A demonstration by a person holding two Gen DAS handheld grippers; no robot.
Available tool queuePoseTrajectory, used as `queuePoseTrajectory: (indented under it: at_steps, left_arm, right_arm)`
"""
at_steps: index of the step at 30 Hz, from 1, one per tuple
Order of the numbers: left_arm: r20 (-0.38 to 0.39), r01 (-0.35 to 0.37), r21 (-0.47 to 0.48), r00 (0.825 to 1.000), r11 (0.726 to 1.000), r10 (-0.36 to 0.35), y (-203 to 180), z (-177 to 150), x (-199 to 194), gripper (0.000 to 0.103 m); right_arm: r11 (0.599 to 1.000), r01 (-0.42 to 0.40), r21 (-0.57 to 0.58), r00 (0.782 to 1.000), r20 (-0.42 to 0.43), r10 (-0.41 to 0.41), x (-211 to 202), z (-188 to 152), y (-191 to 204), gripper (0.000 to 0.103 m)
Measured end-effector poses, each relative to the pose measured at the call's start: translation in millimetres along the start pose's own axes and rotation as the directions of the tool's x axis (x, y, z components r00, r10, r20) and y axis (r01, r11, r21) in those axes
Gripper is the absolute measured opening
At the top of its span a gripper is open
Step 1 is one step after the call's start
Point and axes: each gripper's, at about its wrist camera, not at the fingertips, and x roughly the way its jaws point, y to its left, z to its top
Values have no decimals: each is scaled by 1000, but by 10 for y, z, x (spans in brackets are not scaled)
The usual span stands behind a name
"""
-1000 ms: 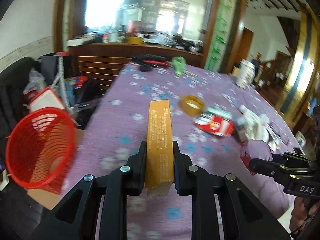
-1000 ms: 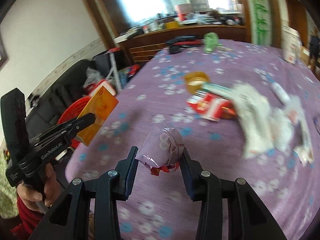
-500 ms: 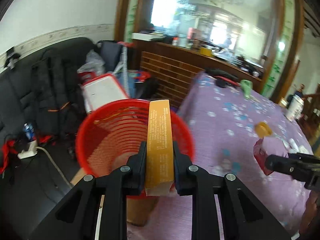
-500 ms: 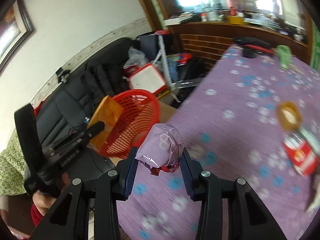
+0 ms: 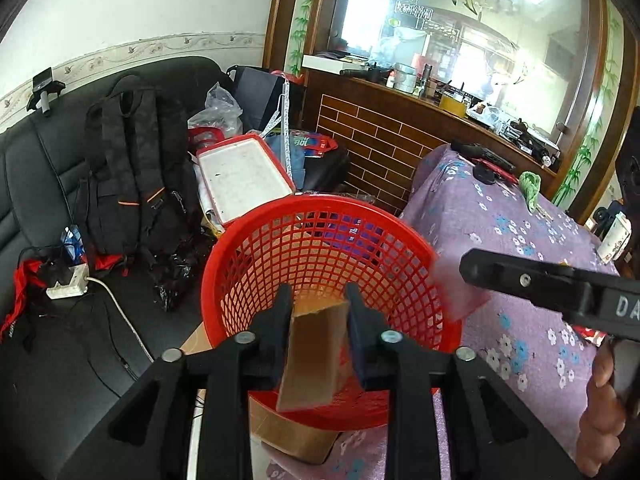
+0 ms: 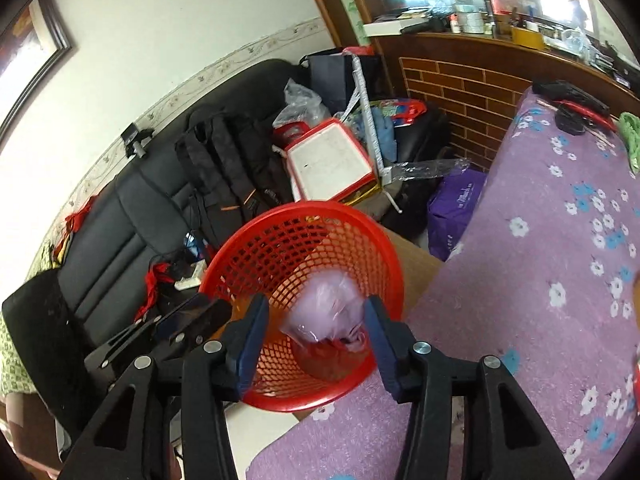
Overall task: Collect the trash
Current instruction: 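Carry the box and pink bag to the red basket and release both, then grasp the white paper bag with the right tool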
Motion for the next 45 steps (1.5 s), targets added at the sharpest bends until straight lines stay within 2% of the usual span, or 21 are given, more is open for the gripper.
queuePoseTrajectory:
  at_steps: [1,3,6,10,17,22,29,34,36,37,40,44,45]
  left_arm:
    - [5,1,-1,1000,1000,-1,-10,-2,-10,43]
    - [24,7,8,1000,1000,-7,-46,-3,-46,49]
    - [31,9,24,999,1000,-10,-149,-13,-92,49]
    - [39,53,76,998,996,-56,-397,-82,-209,52]
    - [11,135,173,990,976,-139,-1017,-244,-274,56]
    - [-46,213,254,977,944,-208,-1587,-446,-276,57]
    - [-139,321,373,947,871,-289,-2355,-763,-311,61]
    - [-208,391,440,920,809,-332,-2844,-993,-359,67]
    - [-223,403,462,915,790,-337,-2973,-1054,-380,67]
    - [-226,406,472,914,782,-338,-3022,-1082,-398,68]
    - [-235,414,484,910,771,-341,-3115,-1116,-411,70]
    - [-247,410,489,911,770,-329,-3162,-1119,-383,71]
    - [-252,411,485,911,772,-326,-3163,-1108,-366,71]
  right_arm:
    - [1000,-6,4,1000,5,6,-33,-3,-18,55]
    - [1000,-11,12,1000,16,11,-133,-30,-87,57]
    - [999,-4,33,999,40,3,-334,-109,-219,57]
    - [998,20,58,998,64,-23,-660,-336,-409,57]
    - [987,115,115,984,122,-129,-1376,-926,-887,57]
    - [959,177,220,966,149,-212,-1925,-1374,-1427,57]
    - [889,305,341,916,152,-372,-2523,-1948,-2104,57]
    - [861,380,339,883,145,-447,-2651,-2035,-2294,60]
    - [858,415,302,871,142,-471,-2623,-1969,-2328,70]
    - [853,436,287,862,139,-488,-2601,-1946,-2333,70]
    - [836,499,229,836,126,-534,-2484,-1813,-2397,70]
    - [825,534,186,828,82,-554,-2247,-1697,-2541,70]
    - [819,544,180,824,68,-563,-2193,-1677,-2590,62]
